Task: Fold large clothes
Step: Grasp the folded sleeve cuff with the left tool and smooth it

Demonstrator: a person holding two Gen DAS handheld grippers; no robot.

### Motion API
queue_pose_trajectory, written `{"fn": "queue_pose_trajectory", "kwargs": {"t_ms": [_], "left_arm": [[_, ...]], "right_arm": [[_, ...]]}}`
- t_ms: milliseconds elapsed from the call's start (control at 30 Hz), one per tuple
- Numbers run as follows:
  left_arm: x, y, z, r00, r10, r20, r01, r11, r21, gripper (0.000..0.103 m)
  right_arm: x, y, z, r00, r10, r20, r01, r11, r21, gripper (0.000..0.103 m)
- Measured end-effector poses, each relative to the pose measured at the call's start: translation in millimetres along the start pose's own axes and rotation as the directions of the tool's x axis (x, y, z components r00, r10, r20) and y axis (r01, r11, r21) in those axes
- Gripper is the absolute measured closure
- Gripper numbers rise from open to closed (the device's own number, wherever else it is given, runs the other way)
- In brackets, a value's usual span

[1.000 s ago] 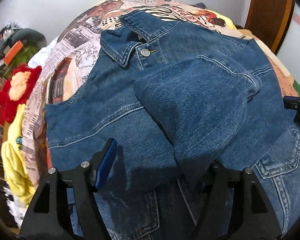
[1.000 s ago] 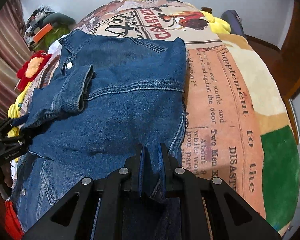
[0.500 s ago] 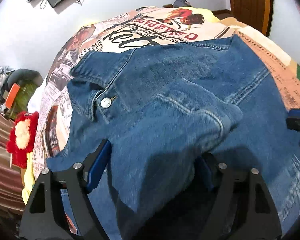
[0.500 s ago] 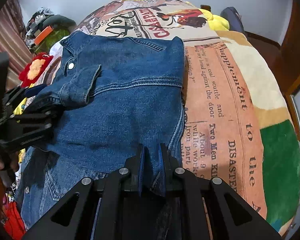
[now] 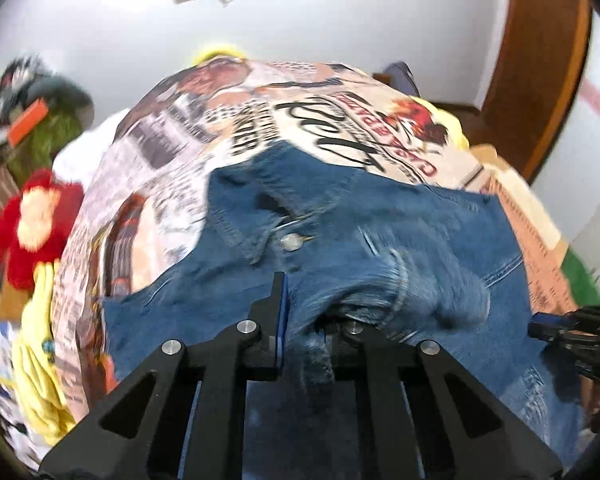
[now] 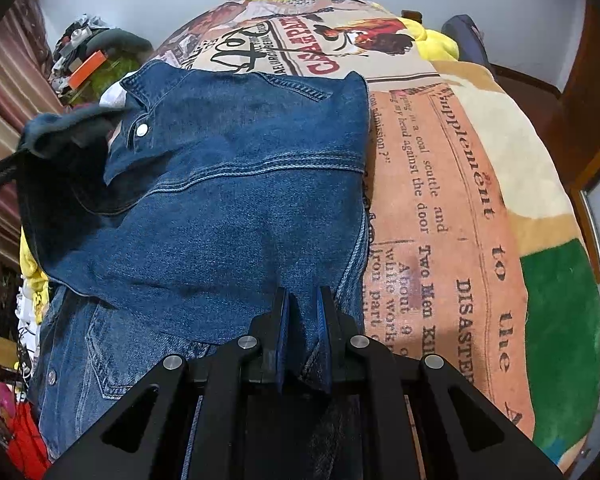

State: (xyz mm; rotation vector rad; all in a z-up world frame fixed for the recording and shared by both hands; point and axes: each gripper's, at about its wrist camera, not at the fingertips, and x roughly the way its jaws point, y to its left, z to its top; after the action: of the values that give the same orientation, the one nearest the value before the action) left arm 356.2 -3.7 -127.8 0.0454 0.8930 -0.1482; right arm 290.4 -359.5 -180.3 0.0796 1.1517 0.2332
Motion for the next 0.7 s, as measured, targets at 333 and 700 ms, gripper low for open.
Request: {"fn": "queue_pose_trajectory", "kwargs": {"t_ms": [333, 700], "left_arm": [[12.3, 76.7, -68.8, 0.991, -0.059, -0.121, 0.04, 0.988, -0.151, 0.085], [20.3, 97.0, -119.9, 0.98, -0.12, -0.159, 0.073, 0.959, -0.273, 0.06]], "right_arm": [[-0.8, 10.3, 6.5, 0.999, -0.012, -0.034, 0.012, 1.0, -0.003, 0.093], [-0.2, 15.0, 3.7, 0.999, -0.042, -0.035, 0.041, 0.999, -0.027, 0.093]]}}
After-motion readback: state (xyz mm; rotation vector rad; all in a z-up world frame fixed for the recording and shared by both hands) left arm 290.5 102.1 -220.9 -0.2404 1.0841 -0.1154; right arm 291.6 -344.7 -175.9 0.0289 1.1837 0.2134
